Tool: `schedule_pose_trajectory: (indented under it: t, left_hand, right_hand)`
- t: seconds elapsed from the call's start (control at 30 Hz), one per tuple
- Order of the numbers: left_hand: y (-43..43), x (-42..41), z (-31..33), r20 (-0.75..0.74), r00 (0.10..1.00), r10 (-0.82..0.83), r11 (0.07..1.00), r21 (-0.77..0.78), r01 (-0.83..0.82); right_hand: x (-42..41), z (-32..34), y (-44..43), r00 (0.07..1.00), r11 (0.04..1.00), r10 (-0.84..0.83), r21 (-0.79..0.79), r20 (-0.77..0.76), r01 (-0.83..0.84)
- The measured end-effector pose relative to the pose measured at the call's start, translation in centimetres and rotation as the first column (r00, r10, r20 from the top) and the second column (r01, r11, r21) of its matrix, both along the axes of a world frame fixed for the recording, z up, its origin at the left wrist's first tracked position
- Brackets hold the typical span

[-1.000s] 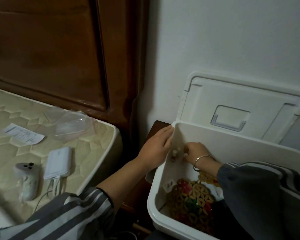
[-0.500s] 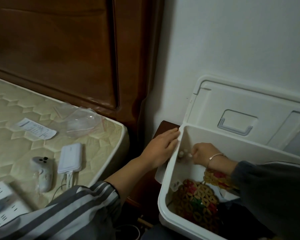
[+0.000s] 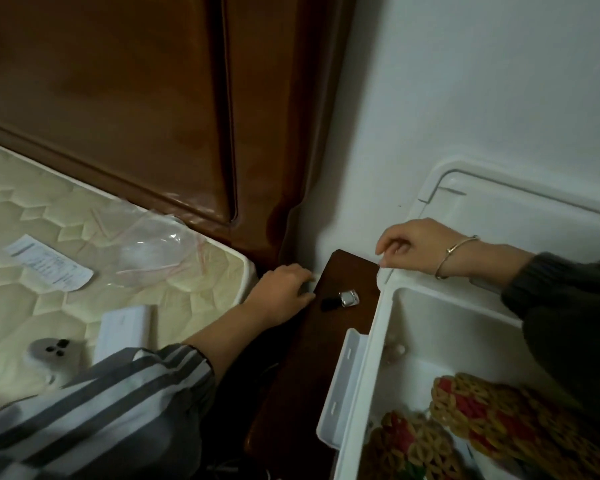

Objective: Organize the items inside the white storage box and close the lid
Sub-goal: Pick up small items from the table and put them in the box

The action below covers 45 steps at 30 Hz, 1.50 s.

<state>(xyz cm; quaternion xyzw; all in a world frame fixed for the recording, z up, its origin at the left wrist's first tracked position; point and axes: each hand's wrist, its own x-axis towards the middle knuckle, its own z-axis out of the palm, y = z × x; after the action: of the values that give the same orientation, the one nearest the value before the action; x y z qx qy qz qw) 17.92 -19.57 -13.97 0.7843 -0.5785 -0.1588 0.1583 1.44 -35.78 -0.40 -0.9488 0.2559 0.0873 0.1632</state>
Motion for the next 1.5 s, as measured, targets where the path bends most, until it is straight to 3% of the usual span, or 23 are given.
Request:
schedule_pose_trajectory:
  t: [0.23, 0.47, 0.6, 0.77, 0.87, 0.97, 1.1, 1.23, 1.33, 1.43, 1.5]
  left_hand:
    - [-4.9, -2.5, -6.0, -0.002, 1.000, 0.018, 0.999, 0.051, -0.017]
    - [-6.9, -4.7, -6.9, 0.033, 0.990, 0.134, 0.989, -0.060, -0.132]
    - [-4.8, -4.0, -3.5, -0.105, 0.968, 0.228, 0.966, -0.103, -0.239]
    - [-1.0, -3.7, 5.2, -0.232, 0.940, 0.252, 0.876, -0.358, -0.323]
    - [1.1, -5.5, 10.3, -0.319, 0.935, 0.154, 0.887, -0.372, -0.273]
    - [2.3, -8.6, 13.8, -0.346, 0.938, -0.004, 0.933, -0.340, -0.121]
    - [0.9, -13.1, 15.1, -0.191, 0.974, -0.123, 0.952, -0.301, 0.062]
    - [-2.4, -17.1, 13.7, -0.007, 0.975, -0.223, 0.964, -0.146, 0.220]
    - [-4.9, -18.6, 12.1, 0.131, 0.964, -0.232, 0.971, -0.022, 0.237]
    - [-6.5, -19.1, 10.4, 0.242, 0.948, -0.206, 0.978, 0.080, 0.192]
    - [-7.0, -19.4, 9.2, 0.331, 0.923, -0.198, 0.979, 0.118, 0.168]
  right_hand:
    - [-2.7, -4.4, -2.9, 0.984, 0.981, 0.111, 0.173, -0.138, -0.087]
    - [-4.1, -5.2, -2.5, 0.998, 0.978, 0.064, 0.198, 0.019, -0.066]
    - [-4.7, -5.2, -1.5, 0.997, 0.986, -0.015, 0.166, 0.081, 0.002]
    - [-7.4, -2.8, -0.5, 0.994, 0.994, -0.088, 0.074, 0.066, 0.083]
    - [-11.5, -0.4, -0.1, 0.967, 0.980, -0.197, 0.054, 0.163, 0.191]
    - [-16.7, 1.7, 0.3, 0.927, 0.956, -0.287, 0.003, 0.240, 0.295]
    - [-24.6, 2.5, 0.5, 0.889, 0.913, -0.388, -0.035, 0.242, 0.408]
    - [-31.7, 0.7, 1.0, 0.860, 0.868, -0.494, 0.006, 0.129, 0.497]
    - [-33.8, -1.3, 1.4, 0.856, 0.862, -0.506, 0.032, 0.107, 0.506]
    - [-34.1, -3.2, 1.5, 0.869, 0.867, -0.491, -0.063, 0.059, 0.495]
    - [-34.5, -4.1, 1.0, 0.861, 0.861, -0.491, -0.078, 0.134, 0.503]
